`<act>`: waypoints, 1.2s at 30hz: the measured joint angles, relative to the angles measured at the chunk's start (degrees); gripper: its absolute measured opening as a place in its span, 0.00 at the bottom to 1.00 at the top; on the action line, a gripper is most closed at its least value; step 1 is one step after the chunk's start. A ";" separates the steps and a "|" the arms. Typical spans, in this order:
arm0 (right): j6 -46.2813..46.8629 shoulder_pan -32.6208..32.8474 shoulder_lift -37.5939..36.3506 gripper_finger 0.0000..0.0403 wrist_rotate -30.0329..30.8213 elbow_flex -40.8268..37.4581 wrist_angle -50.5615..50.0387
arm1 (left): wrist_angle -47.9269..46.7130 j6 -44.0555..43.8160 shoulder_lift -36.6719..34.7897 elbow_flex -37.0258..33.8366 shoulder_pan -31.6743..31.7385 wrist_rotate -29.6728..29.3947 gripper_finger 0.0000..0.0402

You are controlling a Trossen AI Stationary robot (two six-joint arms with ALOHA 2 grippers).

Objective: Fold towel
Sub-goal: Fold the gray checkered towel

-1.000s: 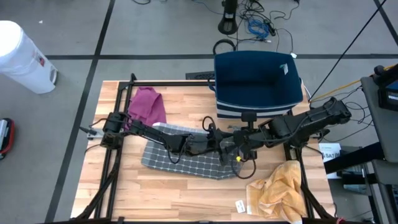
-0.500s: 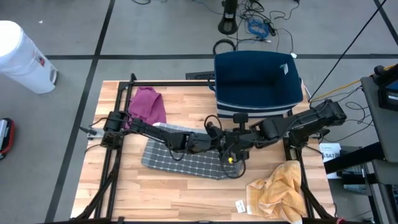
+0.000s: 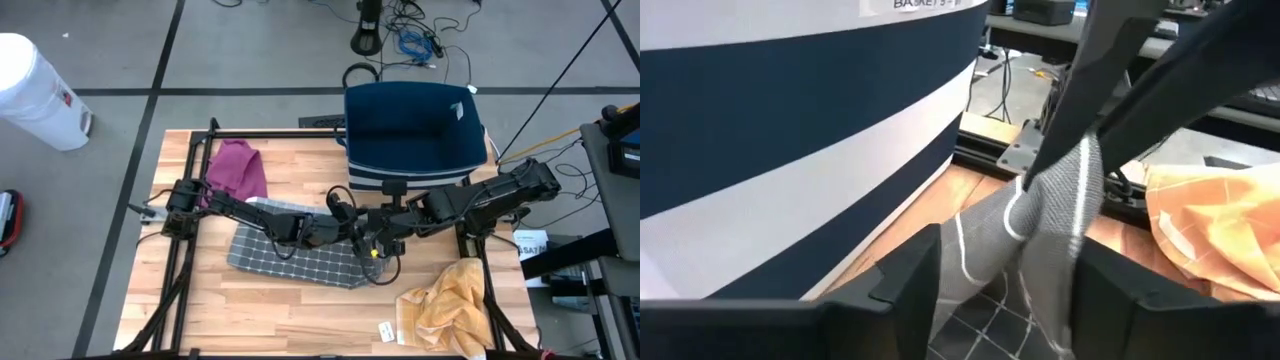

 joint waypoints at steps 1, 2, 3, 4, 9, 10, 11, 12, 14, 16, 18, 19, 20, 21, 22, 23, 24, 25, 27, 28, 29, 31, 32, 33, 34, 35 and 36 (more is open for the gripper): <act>0.10 0.08 0.00 0.00 -0.10 0.00 -0.10 | -0.02 0.65 0.00 -0.02 0.00 0.00 0.40; 0.10 0.15 0.00 0.00 -0.16 0.01 -0.04 | -0.04 0.91 0.00 0.00 0.02 0.00 0.38; 0.05 0.28 0.01 0.00 -0.45 -0.01 0.27 | -0.16 1.19 0.00 -0.02 0.02 0.02 0.35; -0.24 0.41 0.00 0.00 -1.18 0.01 0.84 | -0.39 1.42 0.00 -0.02 0.02 0.02 0.32; -1.03 0.54 0.02 0.01 -4.34 -0.01 1.90 | -1.87 2.85 0.00 0.01 0.13 1.94 0.16; -1.03 0.57 0.02 0.02 -4.46 -0.01 1.88 | -2.45 3.36 0.00 0.01 0.13 2.83 0.12; -1.03 0.69 0.01 0.03 -4.35 -0.01 1.86 | -3.17 3.72 0.00 0.01 0.12 3.54 0.09; -1.03 0.93 -0.08 0.05 -4.33 -0.01 1.86 | -4.14 3.78 0.00 0.01 -0.06 4.14 0.06; -1.00 1.62 -0.29 0.12 -4.52 -0.01 1.86 | -6.75 3.76 0.00 0.01 -0.60 5.16 0.02; -0.75 2.32 -0.56 0.20 -4.50 -0.01 1.28 | -9.56 3.64 0.00 0.01 -1.38 5.31 0.01; -0.41 2.80 -0.63 0.31 -4.44 -0.01 0.71 | -12.24 2.70 0.00 0.01 -2.44 5.51 0.01; -0.18 2.94 -0.63 0.36 -4.33 -0.01 0.44 | -13.74 2.20 0.00 0.01 -3.00 5.50 0.01; 0.14 3.05 -0.63 0.41 -4.25 -0.01 -0.04 | -15.11 1.98 0.00 0.01 -3.55 5.49 0.01; 0.31 3.14 -0.63 0.46 -4.18 -0.01 -0.54 | -16.47 1.46 0.00 0.01 -4.16 5.40 0.01; 0.33 3.14 -0.63 0.51 -4.19 -0.01 -0.83 | -17.59 0.84 0.00 0.01 -4.75 5.05 0.01; 0.33 3.14 -0.63 0.55 -4.19 -0.01 -1.01 | -18.60 0.46 0.00 0.01 -5.31 4.74 0.01; 0.29 3.12 -0.63 0.59 -4.18 -0.01 -1.29 | -19.60 -0.14 0.00 0.01 -5.81 4.38 0.01; 0.25 3.13 -0.63 0.62 -4.17 -0.01 -1.43 | -20.51 -0.89 0.00 0.01 -6.35 3.92 0.00; 0.19 3.08 -0.63 0.66 -4.16 -0.01 -1.21 | -22.12 -2.16 0.00 0.01 -7.39 2.76 0.00; 0.19 2.90 -0.63 0.68 -4.17 -0.01 -1.08 | -22.96 -2.95 0.00 0.01 -7.88 2.18 0.00; -0.01 2.66 -0.63 0.68 -4.19 -0.01 -0.94 | -23.93 -3.87 0.00 0.01 -8.33 1.68 0.00; -0.95 2.21 -0.63 0.68 -4.21 -0.01 -1.10 | -25.96 -5.90 0.00 0.01 -9.29 0.46 0.00; -1.39 2.06 -0.63 0.67 -4.19 -0.01 -1.13 | -26.80 -6.77 0.00 0.01 -9.81 -0.14 0.00; -1.75 1.81 -0.63 0.67 -4.23 -0.01 -1.00 | -27.39 -7.59 0.00 0.01 -10.29 -0.75 0.00; -2.06 1.55 -0.63 0.66 -4.25 -0.03 -0.60 | -27.93 -8.49 0.00 0.00 -10.76 -1.46 0.00; -2.47 1.31 -0.63 0.65 -4.32 -0.18 0.53 | -28.26 -9.18 0.00 0.01 -11.18 -2.24 0.00; -3.04 1.09 -0.68 0.64 -4.54 -0.77 3.03 | -28.39 -9.83 0.00 -0.02 -11.56 -2.98 0.00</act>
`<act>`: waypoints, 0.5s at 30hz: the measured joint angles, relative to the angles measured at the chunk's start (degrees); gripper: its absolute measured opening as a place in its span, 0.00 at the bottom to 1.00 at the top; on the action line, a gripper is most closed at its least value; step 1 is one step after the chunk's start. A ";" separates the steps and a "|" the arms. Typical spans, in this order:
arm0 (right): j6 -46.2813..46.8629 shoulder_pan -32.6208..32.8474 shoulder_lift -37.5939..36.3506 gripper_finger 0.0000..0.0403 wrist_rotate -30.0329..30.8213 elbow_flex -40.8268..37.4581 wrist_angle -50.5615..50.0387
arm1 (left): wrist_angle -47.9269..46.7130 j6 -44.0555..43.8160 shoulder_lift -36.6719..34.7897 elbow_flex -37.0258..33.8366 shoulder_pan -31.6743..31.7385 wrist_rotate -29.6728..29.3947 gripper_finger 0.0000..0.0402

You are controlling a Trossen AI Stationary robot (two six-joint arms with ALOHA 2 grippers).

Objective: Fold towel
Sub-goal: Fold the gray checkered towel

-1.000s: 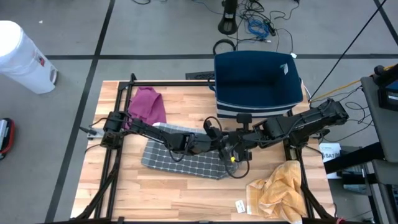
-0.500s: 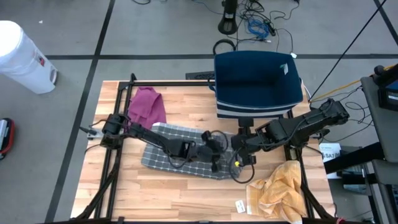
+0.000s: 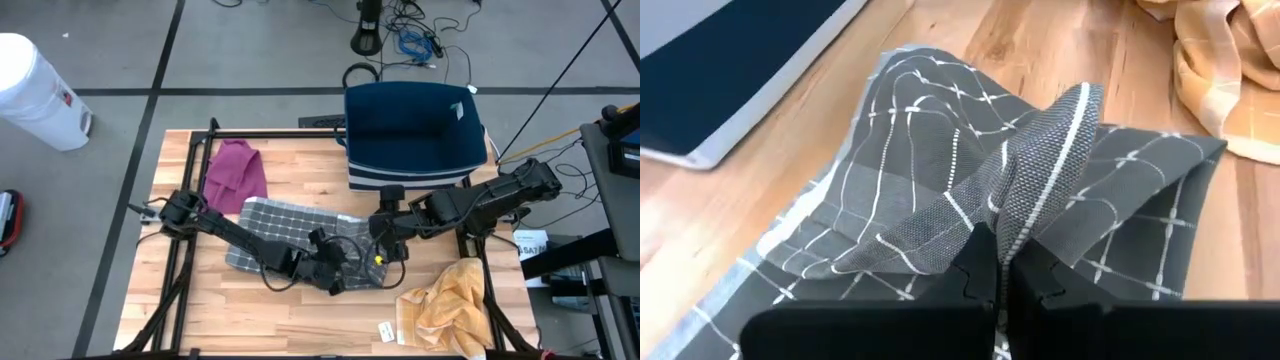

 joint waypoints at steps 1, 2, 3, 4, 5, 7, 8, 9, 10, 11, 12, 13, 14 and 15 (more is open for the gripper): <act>-0.66 -0.19 -0.06 0.63 -0.66 -1.00 2.76 | -0.02 -0.45 0.00 0.00 -0.36 -0.70 0.00; -1.37 -0.42 -0.04 0.62 -1.66 -2.21 5.09 | 0.06 -1.23 0.00 0.02 -0.70 -1.39 0.00; -1.97 -0.70 0.04 0.62 -2.70 -3.42 7.09 | 0.25 -1.72 0.24 0.02 -0.91 -2.15 0.00; -2.39 -0.94 0.17 0.61 -3.45 -4.78 9.09 | 0.50 -2.33 0.51 0.02 -1.11 -3.12 0.00; -2.62 -1.21 0.36 0.61 -4.00 -6.13 10.82 | 0.35 -2.94 0.90 0.02 -1.42 -4.20 0.00; -3.00 -1.69 0.44 0.60 -4.13 -9.19 12.61 | 0.35 -3.92 2.19 0.02 -1.93 -5.04 0.00; -3.36 -2.06 0.44 0.59 -4.11 -10.67 13.14 | -0.01 -4.52 2.82 0.02 -2.17 -5.21 0.00; -3.70 -2.39 0.44 0.59 -4.12 -12.12 13.88 | -0.31 -5.04 3.59 0.00 -2.50 -5.30 0.00; -3.94 -2.71 0.47 0.59 -4.12 -13.26 14.43 | -0.34 -5.66 4.39 0.00 -2.84 -5.40 0.00; -4.39 -3.08 0.47 0.58 -4.16 -14.26 14.73 | -0.62 -5.94 5.08 0.00 -3.19 -5.60 0.00; -5.12 -3.46 0.47 0.58 -4.20 -15.24 15.00 | -0.94 -6.26 5.81 0.00 -3.51 -5.81 0.00; -6.04 -3.79 0.47 0.58 -4.33 -16.19 15.55 | -1.03 -6.78 6.32 -0.02 -3.85 -5.92 0.00; -7.05 -4.09 0.47 0.58 -4.41 -17.08 16.30 | -1.11 -7.46 6.76 -0.02 -4.19 -6.31 0.00; -8.15 -4.38 0.47 0.57 -4.56 -17.99 17.19 | -1.08 -8.35 7.01 -0.02 -4.55 -6.92 0.00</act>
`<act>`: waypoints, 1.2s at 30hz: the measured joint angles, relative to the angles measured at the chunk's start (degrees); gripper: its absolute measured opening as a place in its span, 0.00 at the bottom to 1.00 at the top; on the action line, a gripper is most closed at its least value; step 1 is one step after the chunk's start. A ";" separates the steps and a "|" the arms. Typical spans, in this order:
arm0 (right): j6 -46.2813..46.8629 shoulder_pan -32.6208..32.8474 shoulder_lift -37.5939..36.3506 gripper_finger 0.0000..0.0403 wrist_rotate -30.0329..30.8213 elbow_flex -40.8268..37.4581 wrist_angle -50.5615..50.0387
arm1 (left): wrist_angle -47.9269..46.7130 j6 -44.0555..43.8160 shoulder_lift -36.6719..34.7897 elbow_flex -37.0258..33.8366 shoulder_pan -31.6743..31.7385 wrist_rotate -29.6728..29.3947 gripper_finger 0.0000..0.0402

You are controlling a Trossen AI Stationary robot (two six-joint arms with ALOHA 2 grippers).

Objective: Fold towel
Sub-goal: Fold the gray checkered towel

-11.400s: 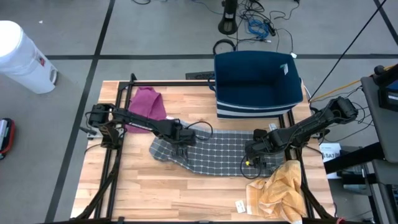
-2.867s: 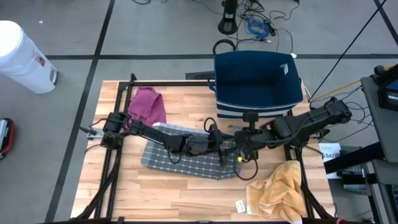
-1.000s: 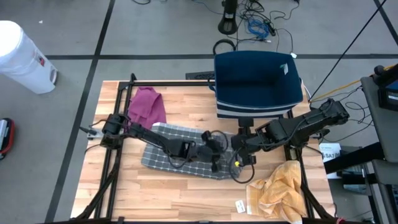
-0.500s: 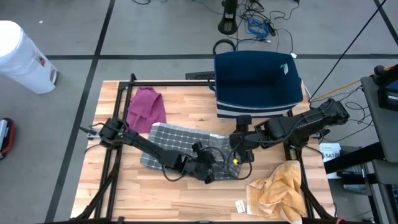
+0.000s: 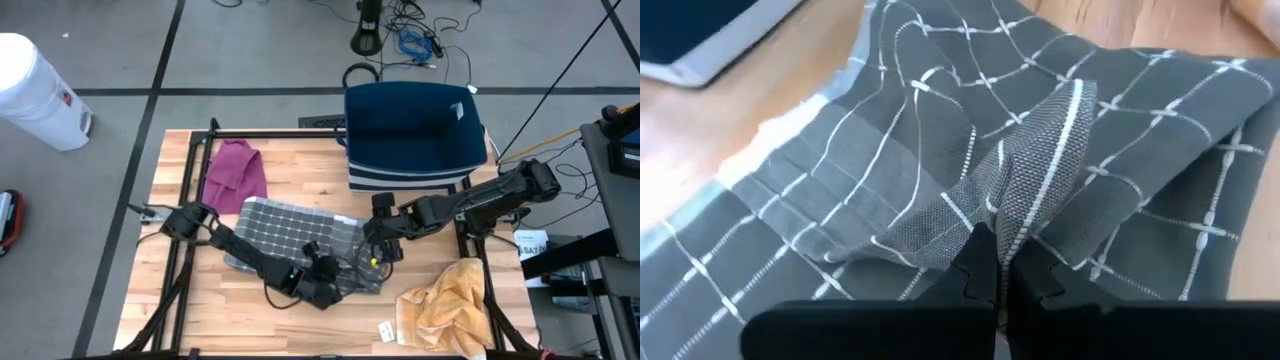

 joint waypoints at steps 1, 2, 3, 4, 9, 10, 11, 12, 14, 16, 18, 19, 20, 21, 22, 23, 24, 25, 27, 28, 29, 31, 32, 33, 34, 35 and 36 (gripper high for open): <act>-1.24 -0.28 0.00 0.57 -0.05 -0.74 1.14 | 0.01 -0.86 0.11 0.00 -0.42 -0.79 0.00; -2.44 -0.63 0.00 0.57 -0.27 -1.28 2.11 | 0.01 -1.68 0.13 0.00 -0.85 -1.72 0.00; -3.66 -1.12 0.00 0.57 -0.97 -1.85 3.12 | -0.02 -2.37 0.14 0.00 -1.32 -2.81 0.00; -4.71 -1.69 0.00 0.57 -2.01 -2.44 4.51 | 0.01 -2.98 0.14 0.00 -1.83 -3.96 0.00; -8.96 -5.34 0.00 0.57 -6.95 -5.36 14.76 | -0.20 -6.88 0.14 0.00 -3.89 -7.77 0.00; -9.69 -6.12 0.00 0.57 -7.88 -5.86 16.73 | -0.74 -8.19 0.14 0.00 -4.20 -7.96 0.00; -10.44 -6.98 0.00 0.57 -8.88 -6.45 19.11 | -1.48 -9.57 0.14 0.00 -4.43 -8.14 0.00; -11.03 -7.91 0.00 0.57 -9.94 -7.01 21.49 | -2.46 -11.25 0.14 0.00 -4.59 -8.31 0.00; -12.29 -9.87 0.00 0.57 -12.55 -8.15 26.19 | -4.82 -14.96 0.14 -0.01 -4.92 -9.27 0.00; -13.37 -11.88 0.12 0.57 -15.53 -9.22 30.19 | -5.64 -19.26 0.14 -0.80 -5.05 -9.27 0.00; -14.26 -13.89 1.03 0.57 -18.11 -9.57 32.20 | -5.66 -23.96 0.15 -2.62 -5.08 -8.54 0.00; -14.87 -14.72 1.72 0.57 -19.30 -9.66 32.40 | -5.83 -26.50 0.25 -3.55 -5.23 -8.33 0.00; -15.70 -15.43 2.59 0.57 -20.58 -9.66 32.60 | -5.89 -28.70 0.25 -4.35 -5.36 -8.33 0.00; -16.46 -16.04 3.46 0.57 -21.42 -9.66 32.79 | -5.35 -30.57 0.25 -5.18 -5.56 -8.75 0.00; -17.17 -16.42 4.40 0.57 -21.93 -9.68 32.81 | -4.75 -32.13 0.25 -5.88 -5.85 -9.54 0.00; -18.00 -16.68 5.35 0.57 -22.22 -9.68 33.11 | -4.30 -33.19 0.25 -6.44 -6.14 -10.32 0.00; -18.96 -16.97 6.27 0.57 -22.29 -9.69 33.18 | -3.92 -33.82 0.25 -6.80 -6.41 -10.82 0.00; -19.86 -17.17 7.28 0.57 -22.42 -9.70 33.36 | -3.51 -34.02 0.25 -6.99 -6.58 -11.04 0.00; -21.19 -17.64 9.13 0.57 -22.56 -9.72 34.64 | -2.77 -34.13 0.25 -7.04 -6.78 -11.11 0.00; -21.51 -17.89 10.09 0.57 -22.53 -9.72 35.78 | -2.70 -34.13 0.25 -7.04 -6.78 -11.13 0.00; -21.82 -18.20 11.00 0.57 -22.53 -9.72 37.26 | -2.62 -34.13 0.25 -7.04 -6.78 -11.13 0.00; -22.49 -18.79 12.89 0.57 -23.42 -9.72 40.26 | -2.55 -34.00 0.25 -7.04 -6.74 -11.28 0.00; -22.64 -19.21 13.79 0.57 -24.19 -9.68 41.53 | -2.40 -34.00 0.25 -7.04 -6.74 -11.42 0.00; -22.68 -19.59 14.70 0.57 -24.94 -9.41 42.23 | -2.38 -34.00 0.25 -7.04 -6.74 -11.53 0.00; -22.69 -19.97 15.63 0.57 -25.63 -8.97 42.92 | -2.39 -33.97 0.25 -7.04 -6.74 -11.52 0.00; -22.72 -20.33 16.37 0.57 -26.19 -8.43 43.10 | -2.41 -33.97 0.25 -7.04 -6.74 -11.52 0.00; -22.73 -20.74 17.01 0.57 -27.34 -7.81 43.03 | -2.40 -33.97 0.25 -7.04 -6.74 -11.52 0.00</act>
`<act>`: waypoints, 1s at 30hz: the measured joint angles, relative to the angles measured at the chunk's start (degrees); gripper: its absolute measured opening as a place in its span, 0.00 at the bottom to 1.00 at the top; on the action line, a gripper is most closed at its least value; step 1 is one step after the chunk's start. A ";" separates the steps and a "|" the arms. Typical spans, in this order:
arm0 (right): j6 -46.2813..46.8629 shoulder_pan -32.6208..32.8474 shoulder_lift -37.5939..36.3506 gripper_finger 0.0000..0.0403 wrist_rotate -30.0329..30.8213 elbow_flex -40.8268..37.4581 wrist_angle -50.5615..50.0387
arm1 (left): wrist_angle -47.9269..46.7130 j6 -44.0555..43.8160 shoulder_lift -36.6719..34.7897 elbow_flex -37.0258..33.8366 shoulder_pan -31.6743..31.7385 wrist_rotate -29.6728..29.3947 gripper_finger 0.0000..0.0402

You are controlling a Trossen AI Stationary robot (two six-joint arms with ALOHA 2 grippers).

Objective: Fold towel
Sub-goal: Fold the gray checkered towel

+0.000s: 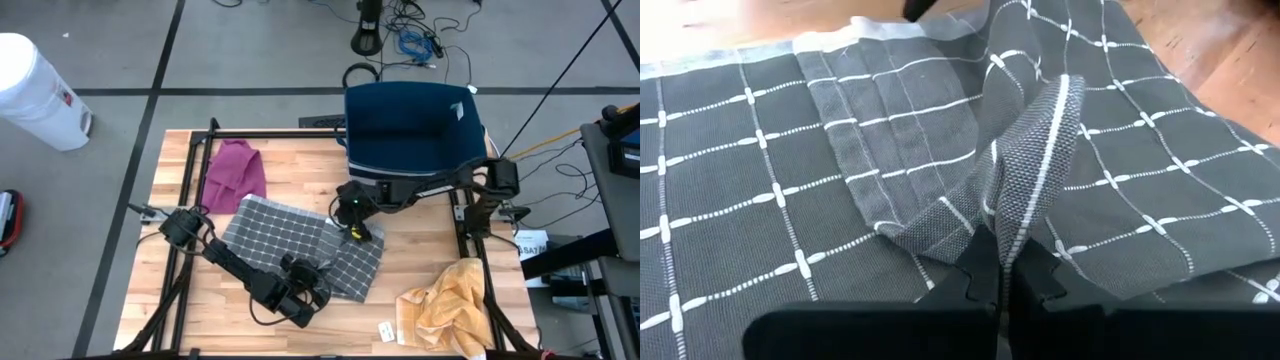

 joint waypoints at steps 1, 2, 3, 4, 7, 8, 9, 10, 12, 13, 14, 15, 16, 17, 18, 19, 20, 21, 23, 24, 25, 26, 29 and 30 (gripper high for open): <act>0.02 -0.31 0.62 0.57 -1.47 0.73 -0.04 | 0.00 0.02 0.00 0.00 0.00 -0.02 0.00; 0.02 -0.56 1.18 0.57 -3.24 1.39 0.02 | 0.00 0.08 0.00 0.00 0.00 -0.02 0.00; 0.02 -0.87 1.69 0.57 -5.11 1.95 -0.11 | -0.01 0.13 0.00 0.00 0.00 -0.02 0.00; -0.02 -1.12 2.22 0.57 -6.69 2.53 -0.47 | -0.02 0.15 0.00 0.00 0.00 -0.02 0.00; -1.48 -1.72 4.14 0.57 -8.72 4.90 -3.24 | -0.02 0.17 0.00 0.00 0.00 -0.02 0.00; -2.31 -1.95 5.01 0.57 -8.72 5.78 -4.53 | -0.02 0.24 0.00 0.00 0.00 -0.02 0.00; -3.18 -2.26 5.96 0.57 -8.71 6.57 -5.76 | -0.02 0.37 0.00 0.00 0.04 -0.02 0.00; -3.97 -2.43 6.99 0.57 -8.42 7.19 -6.65 | -0.02 0.39 0.00 0.00 0.09 -0.02 0.00; -4.89 -2.74 9.04 0.57 -7.46 8.10 -7.16 | -0.02 0.42 0.00 0.00 0.11 -0.01 0.00; -5.30 -2.84 9.88 0.57 -7.16 8.59 -7.37 | -0.04 0.42 0.00 0.00 0.11 0.00 0.00; -5.70 -2.97 10.42 0.57 -6.43 9.05 -7.23 | -0.02 0.44 0.00 0.00 0.11 0.00 0.00; -5.94 -3.02 11.11 0.57 -5.79 9.47 -6.94 | -0.04 0.44 0.00 0.00 0.11 0.00 0.00; -5.99 -3.13 11.67 0.57 -5.93 9.78 -6.71 | -0.03 0.44 0.00 0.00 0.11 0.01 0.00; -5.99 -3.30 12.04 0.57 -6.22 9.98 -6.68 | -0.04 0.44 0.00 0.00 0.11 0.02 0.00; -5.99 -3.40 12.33 0.57 -6.63 10.18 -6.74 | -0.04 0.44 0.00 0.00 0.11 0.02 0.00; -5.99 -3.40 12.36 0.56 -6.72 10.20 -6.77 | -0.04 0.44 0.00 0.00 0.11 0.02 0.00; -6.04 -3.40 12.24 0.55 -6.65 10.19 -6.91 | -0.04 0.46 0.00 0.00 0.11 0.04 0.00; -6.14 -3.34 12.07 0.53 -6.41 10.18 -7.04 | -0.04 0.46 0.00 0.00 0.11 0.15 0.00; -6.32 -3.04 11.39 0.48 -5.68 10.09 -7.87 | -0.04 0.49 0.00 0.00 0.11 0.26 0.00; -6.51 -2.92 11.08 0.44 -5.43 10.05 -8.29 | -0.04 0.49 -0.01 0.00 0.11 0.26 0.00; -6.65 -2.86 10.58 0.41 -5.27 9.99 -8.98 | -0.02 0.48 0.00 0.00 0.11 0.33 0.00; -7.13 -2.81 10.27 0.37 -5.02 9.93 -9.76 | -0.04 0.50 0.00 0.00 0.13 0.35 0.00; -7.87 -2.41 9.49 0.26 -4.49 9.89 -11.12 | -0.02 0.50 -0.02 0.00 0.15 0.37 0.00; -7.98 -2.39 9.21 0.22 -4.47 9.89 -11.42 | -0.02 0.50 -0.02 0.00 0.14 0.42 0.00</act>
